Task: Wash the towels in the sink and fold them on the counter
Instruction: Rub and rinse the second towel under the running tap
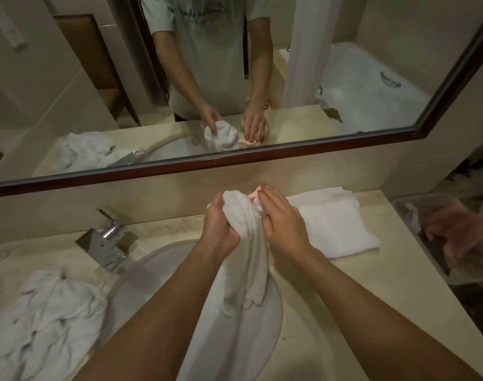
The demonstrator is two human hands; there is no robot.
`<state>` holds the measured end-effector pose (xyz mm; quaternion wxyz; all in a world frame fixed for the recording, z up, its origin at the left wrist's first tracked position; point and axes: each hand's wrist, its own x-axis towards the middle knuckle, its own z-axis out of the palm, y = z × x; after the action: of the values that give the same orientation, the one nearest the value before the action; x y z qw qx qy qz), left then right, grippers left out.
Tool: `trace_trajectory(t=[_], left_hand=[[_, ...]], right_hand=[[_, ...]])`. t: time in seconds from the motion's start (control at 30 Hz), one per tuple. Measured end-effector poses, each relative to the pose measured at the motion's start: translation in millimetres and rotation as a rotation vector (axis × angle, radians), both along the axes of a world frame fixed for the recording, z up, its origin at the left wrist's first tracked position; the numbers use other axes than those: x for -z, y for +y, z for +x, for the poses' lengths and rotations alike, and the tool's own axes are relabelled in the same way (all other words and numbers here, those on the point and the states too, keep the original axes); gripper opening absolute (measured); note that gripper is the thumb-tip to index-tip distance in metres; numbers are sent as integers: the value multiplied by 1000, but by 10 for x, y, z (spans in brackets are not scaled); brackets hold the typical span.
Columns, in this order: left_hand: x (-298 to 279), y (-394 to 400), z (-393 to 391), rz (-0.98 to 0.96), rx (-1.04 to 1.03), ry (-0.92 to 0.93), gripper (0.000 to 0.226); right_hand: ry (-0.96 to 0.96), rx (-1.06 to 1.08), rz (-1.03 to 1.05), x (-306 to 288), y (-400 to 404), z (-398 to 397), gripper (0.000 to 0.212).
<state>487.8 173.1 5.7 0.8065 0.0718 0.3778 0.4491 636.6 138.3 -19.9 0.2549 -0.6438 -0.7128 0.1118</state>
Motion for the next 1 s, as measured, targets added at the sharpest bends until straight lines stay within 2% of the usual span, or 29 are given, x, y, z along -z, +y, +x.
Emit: trace_trajectory(t=[0.5, 0.7, 0.77, 0.83, 0.9, 0.93, 0.97, 1.0], left_hand=[[61, 41, 38, -41, -28, -27, 72], [33, 3, 10, -40, -48, -17, 68], [14, -38, -37, -55, -74, -8, 66], [-8, -114, -114, -68, -120, -29, 64], [-95, -291, -205, -92, -194, -30, 60], [-134, -408, -271, -100, -230, -24, 57], [-170, -537, -343, -109, -272, -31, 56], [-186, -669, -421, -129, -316, -40, 55]], right_hand=[[2, -35, 150, 160, 11, 37, 63], [10, -54, 40, 31, 11, 42, 61], [114, -35, 1, -109, -30, 31, 60], [294, 90, 108, -216, -146, -23, 54], [519, 263, 179, -215, -352, -171, 31], [667, 346, 118, -167, -489, -297, 16], [848, 426, -26, -92, -662, -441, 10], [1071, 494, -250, -11, -841, -588, 14]])
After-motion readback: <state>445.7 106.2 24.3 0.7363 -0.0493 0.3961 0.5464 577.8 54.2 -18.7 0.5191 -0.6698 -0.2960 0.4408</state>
